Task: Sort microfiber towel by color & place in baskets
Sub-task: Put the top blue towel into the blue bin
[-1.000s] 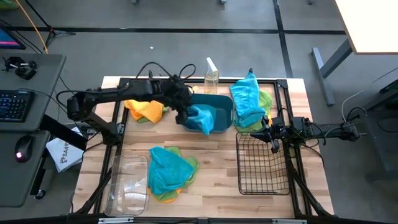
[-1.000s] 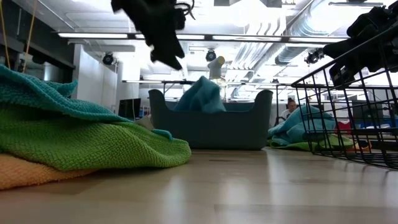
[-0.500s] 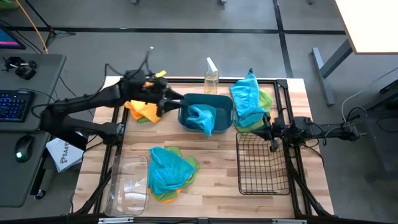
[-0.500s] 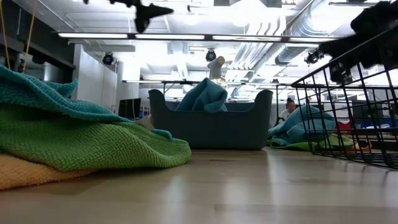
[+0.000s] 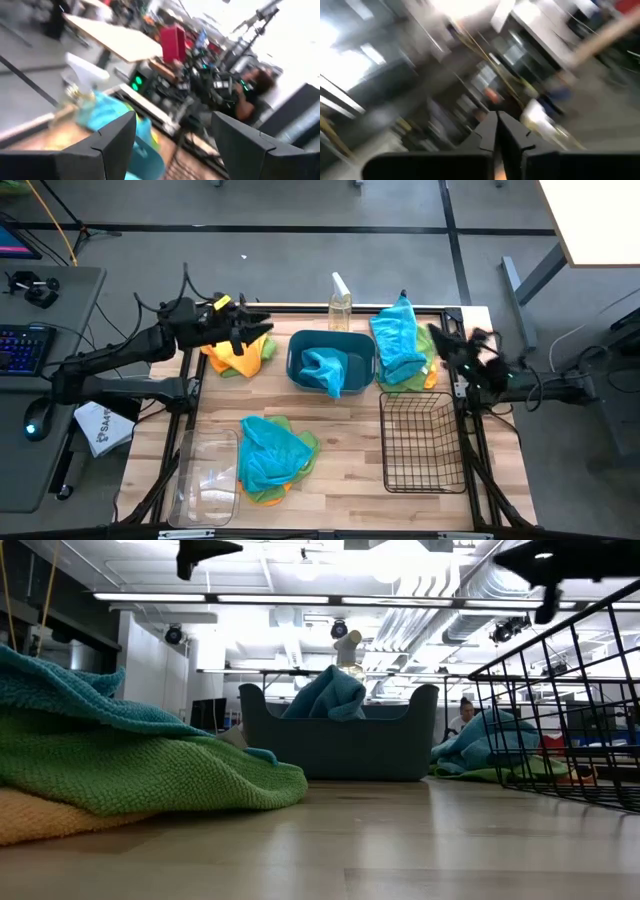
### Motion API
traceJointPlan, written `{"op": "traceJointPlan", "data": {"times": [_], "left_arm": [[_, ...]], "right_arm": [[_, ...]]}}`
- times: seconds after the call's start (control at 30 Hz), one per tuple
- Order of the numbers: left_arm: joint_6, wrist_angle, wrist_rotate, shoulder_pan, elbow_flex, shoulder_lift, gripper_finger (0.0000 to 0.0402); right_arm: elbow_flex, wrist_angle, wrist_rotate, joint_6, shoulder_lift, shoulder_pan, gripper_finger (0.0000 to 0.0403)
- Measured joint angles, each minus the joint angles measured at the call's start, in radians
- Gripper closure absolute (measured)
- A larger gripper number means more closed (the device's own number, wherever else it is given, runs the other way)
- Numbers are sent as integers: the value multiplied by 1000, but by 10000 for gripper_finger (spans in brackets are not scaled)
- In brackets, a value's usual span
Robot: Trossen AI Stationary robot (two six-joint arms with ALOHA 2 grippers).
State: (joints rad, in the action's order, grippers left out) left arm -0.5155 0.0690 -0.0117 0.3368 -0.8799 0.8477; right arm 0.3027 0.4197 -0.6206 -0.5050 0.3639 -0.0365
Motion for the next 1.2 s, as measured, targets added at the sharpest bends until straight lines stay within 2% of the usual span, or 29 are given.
{"op": "traceJointPlan", "data": {"times": [0.17,0.23,0.3,0.43,0.6,0.73,1.03,1.2], "left_arm": [[34,-30,24,46,0,0,157],[35,-23,22,73,0,0,157],[34,-11,0,100,0,0,157],[68,8,-93,156,0,0,157],[101,22,-207,212,0,0,157],[141,23,-269,246,0,0,157],[195,48,-273,283,0,0,157],[169,45,-248,285,0,0,157]], "right_arm": [[353,-827,53,-180,216,-196,300],[443,-1037,86,-232,308,-294,259],[488,-1143,160,-253,396,-392,225],[500,-1155,374,-253,557,-554,193],[500,-1156,461,-231,740,-682,190],[500,-1163,563,-220,837,-732,190],[500,-1140,432,-219,976,-745,190],[500,-1061,452,-122,1044,-745,193]]}}
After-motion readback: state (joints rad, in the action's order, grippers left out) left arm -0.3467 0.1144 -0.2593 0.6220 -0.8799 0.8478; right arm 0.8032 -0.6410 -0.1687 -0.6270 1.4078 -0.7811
